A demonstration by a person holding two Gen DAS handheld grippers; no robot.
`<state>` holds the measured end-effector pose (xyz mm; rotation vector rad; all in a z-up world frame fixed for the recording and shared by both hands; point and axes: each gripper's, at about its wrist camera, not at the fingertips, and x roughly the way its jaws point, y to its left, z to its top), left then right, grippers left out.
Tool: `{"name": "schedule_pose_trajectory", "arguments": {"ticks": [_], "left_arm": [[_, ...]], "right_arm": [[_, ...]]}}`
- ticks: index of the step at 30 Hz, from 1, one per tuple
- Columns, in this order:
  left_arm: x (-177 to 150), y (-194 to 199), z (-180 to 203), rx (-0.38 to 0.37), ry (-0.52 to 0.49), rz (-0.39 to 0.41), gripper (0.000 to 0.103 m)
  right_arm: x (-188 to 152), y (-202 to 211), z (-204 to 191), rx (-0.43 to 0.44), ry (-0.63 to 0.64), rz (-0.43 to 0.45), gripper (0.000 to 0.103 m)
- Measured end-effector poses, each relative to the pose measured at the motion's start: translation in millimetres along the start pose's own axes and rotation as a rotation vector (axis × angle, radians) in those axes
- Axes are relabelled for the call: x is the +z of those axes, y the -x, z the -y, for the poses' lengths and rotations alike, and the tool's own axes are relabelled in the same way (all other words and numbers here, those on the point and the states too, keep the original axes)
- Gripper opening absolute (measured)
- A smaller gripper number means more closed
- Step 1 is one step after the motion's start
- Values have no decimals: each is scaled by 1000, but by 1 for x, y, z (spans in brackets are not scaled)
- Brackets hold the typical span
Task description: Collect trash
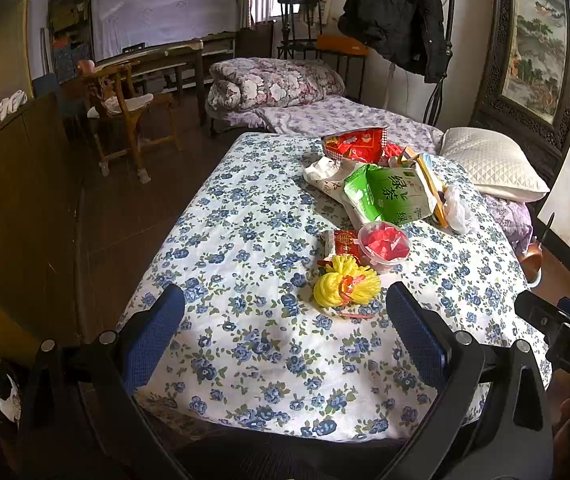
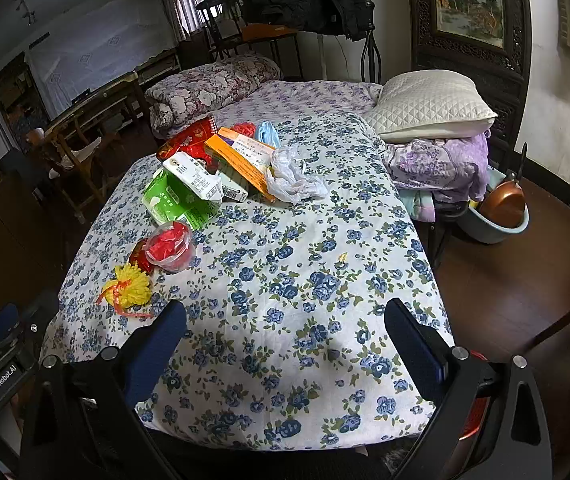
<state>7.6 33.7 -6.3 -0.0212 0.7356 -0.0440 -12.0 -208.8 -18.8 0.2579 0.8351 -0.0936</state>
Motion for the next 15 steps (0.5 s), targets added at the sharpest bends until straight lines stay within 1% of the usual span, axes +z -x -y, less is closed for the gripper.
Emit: {"name": "schedule_pose_trajectory", "arguments": {"ticks": [15], "left_arm": [[-1,0,1,1,-2,1,97]], "right_arm": [[0,0,1,1,0,0,97]]}}
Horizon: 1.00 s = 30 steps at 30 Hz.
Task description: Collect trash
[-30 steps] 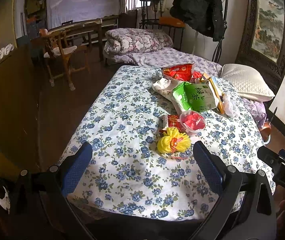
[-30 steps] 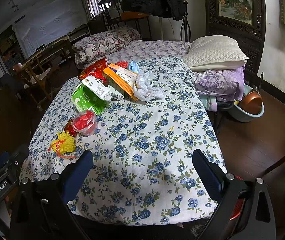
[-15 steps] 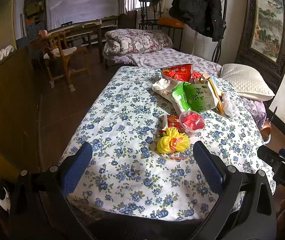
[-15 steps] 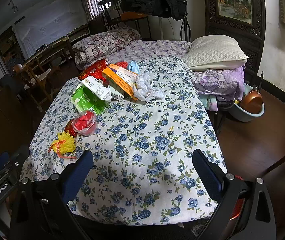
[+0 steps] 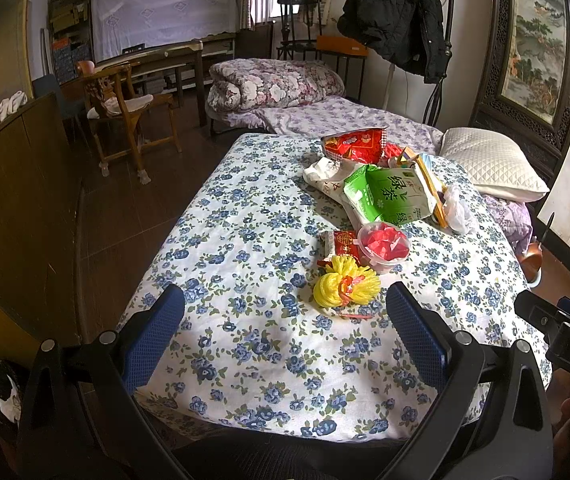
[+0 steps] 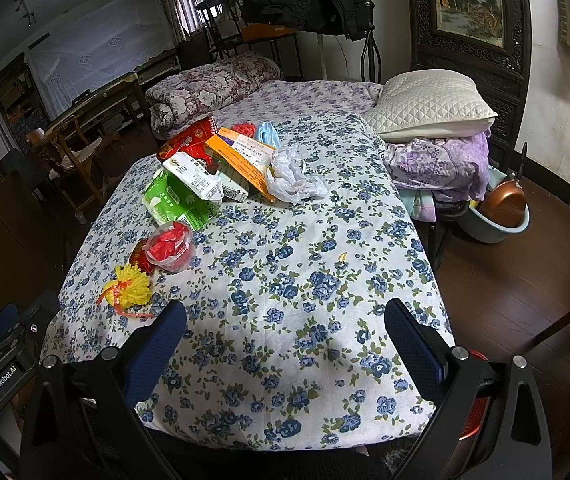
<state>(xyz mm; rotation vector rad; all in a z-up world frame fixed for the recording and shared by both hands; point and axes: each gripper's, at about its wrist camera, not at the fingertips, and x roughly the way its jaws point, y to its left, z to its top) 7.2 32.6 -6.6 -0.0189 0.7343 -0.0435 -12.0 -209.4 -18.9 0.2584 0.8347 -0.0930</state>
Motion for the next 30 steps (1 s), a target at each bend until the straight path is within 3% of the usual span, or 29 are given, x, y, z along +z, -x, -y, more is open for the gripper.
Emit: {"name": "schedule_pose_trajectory", "arguments": {"ticks": [21,26,30], "left_arm": [[-1,1,1,2,-1,1,97],[3,4,-19,53,75,26,97],[4,2,-31,72,93,19,97]], "right_arm": [[0,0,1,3,7,-5,97],[2,-3,-17,-5,64,-10,97],[16,-23,-38,66,62,-32,97]]}}
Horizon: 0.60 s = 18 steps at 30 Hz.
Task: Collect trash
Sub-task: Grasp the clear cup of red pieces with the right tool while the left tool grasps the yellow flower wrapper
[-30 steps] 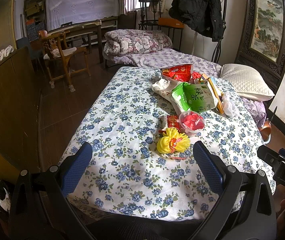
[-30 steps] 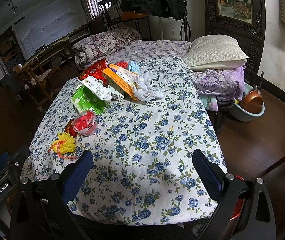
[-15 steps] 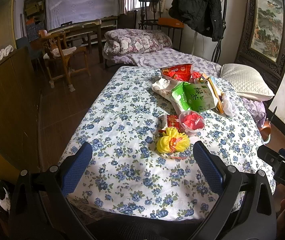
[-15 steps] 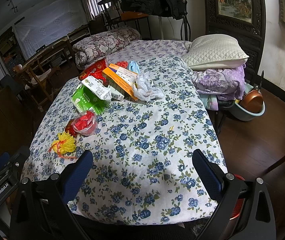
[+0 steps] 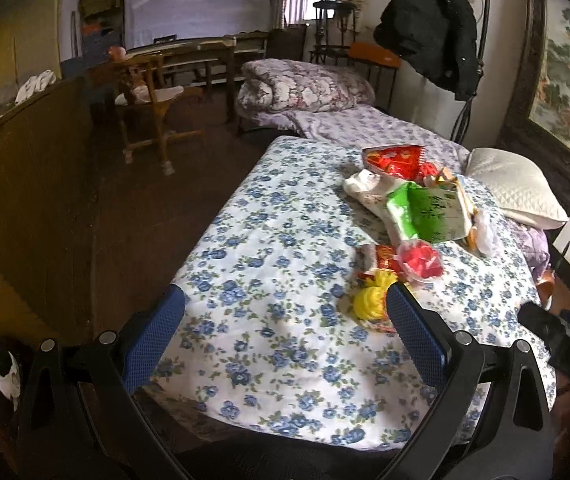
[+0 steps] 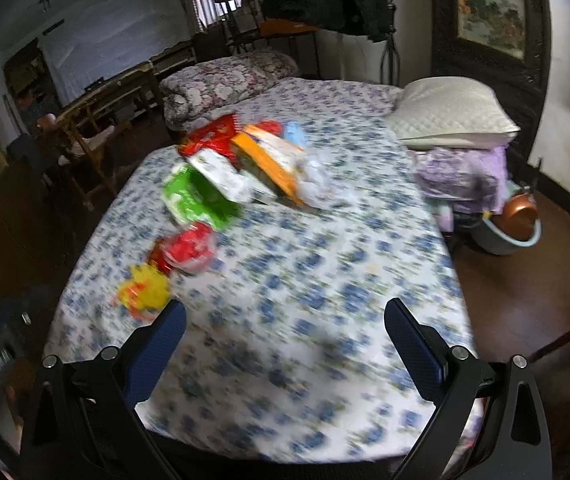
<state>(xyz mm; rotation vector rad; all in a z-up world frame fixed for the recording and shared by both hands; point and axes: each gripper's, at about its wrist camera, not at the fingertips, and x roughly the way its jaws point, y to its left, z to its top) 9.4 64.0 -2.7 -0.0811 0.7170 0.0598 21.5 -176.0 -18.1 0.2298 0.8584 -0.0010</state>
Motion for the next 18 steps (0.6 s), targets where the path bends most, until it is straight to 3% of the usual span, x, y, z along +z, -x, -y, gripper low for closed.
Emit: {"name": "schedule_pose_trajectory", "arguments": {"ticks": [3,10,18], "left_arm": [[0,-3,-6,13,0,-5,97],[-3,-3,-9,-6,-3,-17,97],[-3,-10,-9,-49,11,-48,97]], "right_arm": [[13,-34,-24,35,24,-74,97],[21,-92,-45,-12,93,-195,97],[30,-129,-71,21,175,-224,95]]}}
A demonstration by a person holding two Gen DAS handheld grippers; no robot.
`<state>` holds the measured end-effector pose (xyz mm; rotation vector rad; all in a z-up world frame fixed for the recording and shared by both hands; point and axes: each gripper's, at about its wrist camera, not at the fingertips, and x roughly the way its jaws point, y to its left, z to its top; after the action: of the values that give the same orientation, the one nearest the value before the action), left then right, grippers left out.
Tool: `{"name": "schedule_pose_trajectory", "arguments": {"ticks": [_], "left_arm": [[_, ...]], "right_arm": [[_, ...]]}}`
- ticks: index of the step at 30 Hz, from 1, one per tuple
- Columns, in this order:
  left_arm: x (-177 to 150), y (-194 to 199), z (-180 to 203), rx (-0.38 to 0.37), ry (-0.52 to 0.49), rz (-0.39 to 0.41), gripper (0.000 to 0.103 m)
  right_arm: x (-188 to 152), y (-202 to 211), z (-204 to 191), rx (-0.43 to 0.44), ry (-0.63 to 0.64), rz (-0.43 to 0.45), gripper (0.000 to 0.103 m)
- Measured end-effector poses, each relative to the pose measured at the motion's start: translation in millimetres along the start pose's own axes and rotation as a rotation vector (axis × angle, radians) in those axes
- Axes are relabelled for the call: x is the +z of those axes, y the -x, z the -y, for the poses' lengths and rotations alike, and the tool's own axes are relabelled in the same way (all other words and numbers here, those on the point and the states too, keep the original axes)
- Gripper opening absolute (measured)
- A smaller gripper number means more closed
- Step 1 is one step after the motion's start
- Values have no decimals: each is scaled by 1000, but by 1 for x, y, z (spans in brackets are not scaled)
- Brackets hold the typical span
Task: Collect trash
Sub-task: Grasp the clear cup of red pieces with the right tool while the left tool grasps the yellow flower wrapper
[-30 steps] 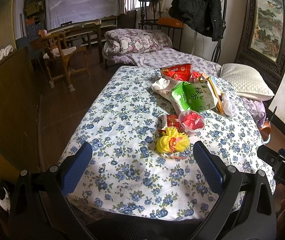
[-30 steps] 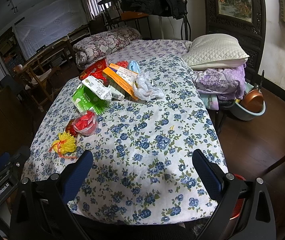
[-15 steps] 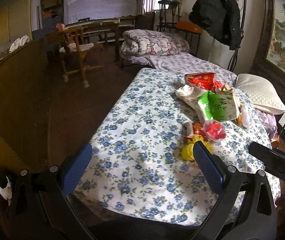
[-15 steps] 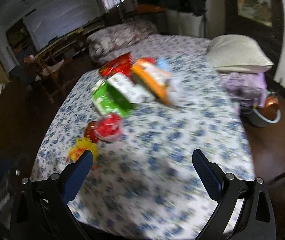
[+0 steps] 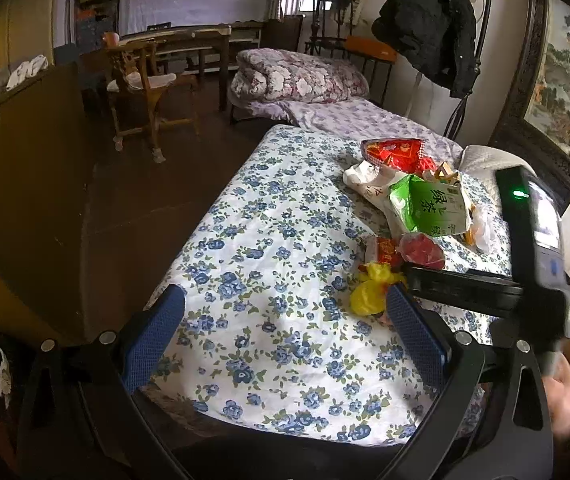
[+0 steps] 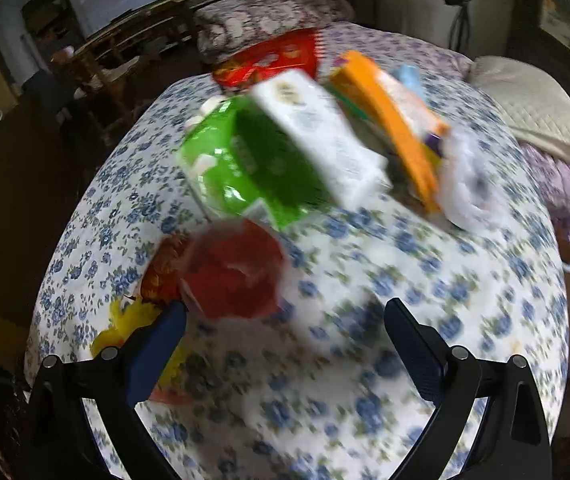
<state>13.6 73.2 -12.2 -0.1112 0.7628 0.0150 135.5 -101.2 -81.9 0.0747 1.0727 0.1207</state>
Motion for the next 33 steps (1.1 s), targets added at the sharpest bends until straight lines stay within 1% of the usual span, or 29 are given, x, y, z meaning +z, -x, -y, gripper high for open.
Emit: {"name": "schedule_pose_trajectory", "arguments": {"ticks": [2,3,4,6,9,10,13,14,16,18,19,20,22,24,26,28,29,30,31,33], "left_arm": [[0,-3,0,-9,1,-9,97],[0,-4,0,-12,0,-11,97],[0,-5,1,-14,-4,-11,97],[0,-5,2,-14,-11,-13,97],[-1,-8,2,-24,-15,-22,97],[-1,-10,4,-44,-20,-34,97],[5,-25,19,-70,-54,-96,97],[7,-32,25,-84,-66,-122,97],[9,-48,36,-100,-81,-172,97],[10,-68,49,-97,-105,-241,97],[10,-75,54,-98,-113,-265,97],[10,-86,59,-97,-120,-297,97],[8,-97,62,-87,-118,-326,97],[8,-104,61,-76,-107,-324,95],[10,-102,59,-93,-102,-297,82],[10,-103,58,-124,-106,-300,58],[9,-105,57,-139,-104,-312,51],[8,-107,59,-158,-104,-327,47],[7,-104,61,-170,-109,-325,45],[5,-98,68,-194,-132,-302,43]], "right_arm": [[1,-4,-6,-16,27,14,79],[1,-2,-9,3,47,36,68],[2,0,-9,21,52,44,53],[-1,6,-6,37,21,48,52],[-10,22,7,19,-29,56,52],[-14,28,15,14,-54,61,52],[-23,47,50,-13,-171,95,53],[-26,49,62,-14,-215,93,53],[-30,45,84,4,-277,67,53],[-32,34,96,24,-328,20,53],[-35,33,100,30,-336,6,53],[-35,34,100,29,-331,11,53],[-35,33,96,22,-308,7,53],[-36,32,91,16,-283,3,53],[-37,31,88,28,-267,-3,53],[-35,29,83,27,-255,-7,53],[-35,30,83,29,-252,-9,53],[-35,31,83,31,-254,-11,53],[-36,32,84,34,-256,-14,53],[-37,34,86,33,-256,-20,53]]}}
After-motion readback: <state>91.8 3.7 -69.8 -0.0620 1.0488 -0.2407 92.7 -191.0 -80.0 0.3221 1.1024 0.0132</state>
